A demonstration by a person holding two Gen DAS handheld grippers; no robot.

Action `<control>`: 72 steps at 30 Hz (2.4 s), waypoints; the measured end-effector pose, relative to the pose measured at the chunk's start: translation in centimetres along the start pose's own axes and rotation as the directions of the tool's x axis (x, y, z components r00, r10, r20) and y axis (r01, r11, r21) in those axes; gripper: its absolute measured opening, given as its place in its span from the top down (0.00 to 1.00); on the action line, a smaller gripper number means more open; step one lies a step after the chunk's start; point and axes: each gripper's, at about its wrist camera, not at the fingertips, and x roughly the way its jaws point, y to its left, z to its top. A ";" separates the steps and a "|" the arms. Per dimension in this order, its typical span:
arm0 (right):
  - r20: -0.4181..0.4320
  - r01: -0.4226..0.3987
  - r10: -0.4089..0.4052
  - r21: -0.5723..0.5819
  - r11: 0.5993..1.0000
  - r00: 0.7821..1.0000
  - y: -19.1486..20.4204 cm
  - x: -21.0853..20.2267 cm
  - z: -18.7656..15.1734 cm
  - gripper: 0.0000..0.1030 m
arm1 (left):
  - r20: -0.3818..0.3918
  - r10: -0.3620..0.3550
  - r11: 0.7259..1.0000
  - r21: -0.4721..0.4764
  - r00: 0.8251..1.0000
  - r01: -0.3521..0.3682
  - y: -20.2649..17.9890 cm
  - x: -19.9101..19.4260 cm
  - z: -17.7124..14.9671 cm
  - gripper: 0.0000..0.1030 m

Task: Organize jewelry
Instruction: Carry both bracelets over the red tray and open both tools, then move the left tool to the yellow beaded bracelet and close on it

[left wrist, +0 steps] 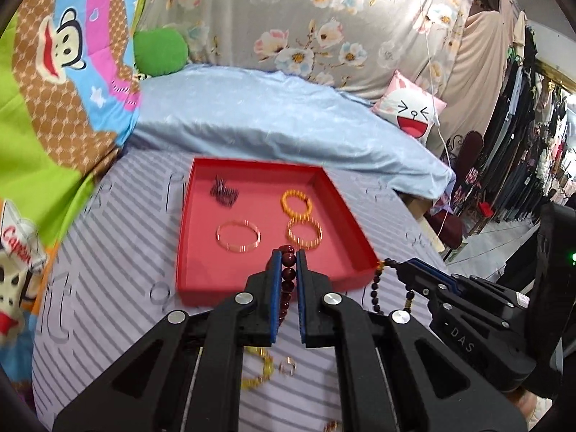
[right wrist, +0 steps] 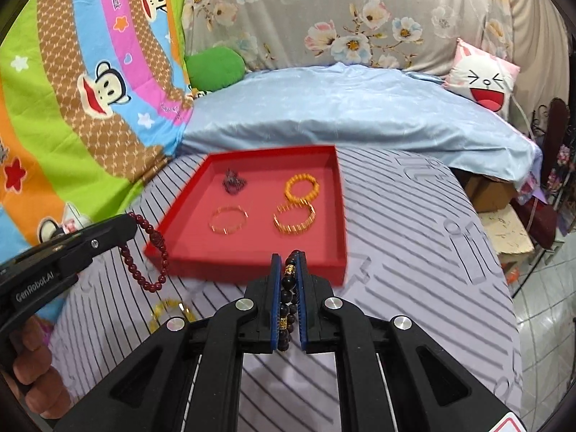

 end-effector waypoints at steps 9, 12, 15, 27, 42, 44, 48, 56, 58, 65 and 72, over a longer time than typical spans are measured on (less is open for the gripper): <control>-0.014 -0.135 0.135 0.020 0.991 0.991 1.7 4.9 4.3 0.93 | -0.023 -0.108 0.990 -0.093 0.994 0.105 2.7 4.6 3.4 0.93; -0.040 -0.139 0.140 0.021 0.990 0.989 2.1 6.8 4.2 0.93 | -0.051 -0.115 0.986 -0.124 0.992 0.108 3.6 6.6 3.4 0.93; -0.081 -0.123 0.125 0.026 0.992 0.989 2.0 9.1 3.6 0.93 | -0.090 -0.097 0.987 -0.139 0.991 0.084 4.5 8.6 2.6 0.93; -0.110 0.017 -0.017 0.003 1.000 0.994 -0.3 11.4 1.2 0.72 | -0.137 0.065 0.992 -0.096 0.988 -0.078 6.1 10.8 -0.6 0.74; -0.046 0.011 -0.011 0.007 1.000 0.999 -0.2 5.5 -1.1 0.66 | -0.013 0.195 0.981 -0.010 0.981 -0.195 4.2 5.0 -2.8 0.54; -0.050 0.009 -0.009 -0.001 1.000 0.999 0.1 4.7 -1.9 0.66 | -0.016 0.203 0.979 -0.021 0.979 -0.203 4.4 4.4 -3.5 0.54; -0.056 0.016 -0.017 -0.027 0.999 0.998 0.9 3.6 -3.5 0.66 | -0.027 0.236 0.971 -0.025 0.971 -0.236 4.5 3.5 -5.1 0.54; -0.099 0.011 -0.014 -0.032 0.999 0.995 1.3 1.6 -7.3 0.66 | -0.076 0.259 0.964 -0.048 0.963 -0.263 4.9 2.4 -8.4 0.54; -0.108 0.013 -0.017 -0.031 0.999 0.994 1.3 1.2 -8.1 0.66 | -0.087 0.267 0.961 -0.043 0.960 -0.272 4.8 2.3 -9.3 0.54; -0.149 0.010 -0.012 -0.009 1.000 0.989 1.0 0.1 -11.0 0.66 | -0.136 0.275 0.959 -0.036 0.952 -0.283 4.8 2.8 -11.1 0.54; -0.159 0.005 -0.005 -0.001 1.000 0.987 1.1 0.0 -11.7 0.66 | -0.178 0.306 0.950 -0.003 0.935 -0.312 4.6 4.6 -11.5 0.54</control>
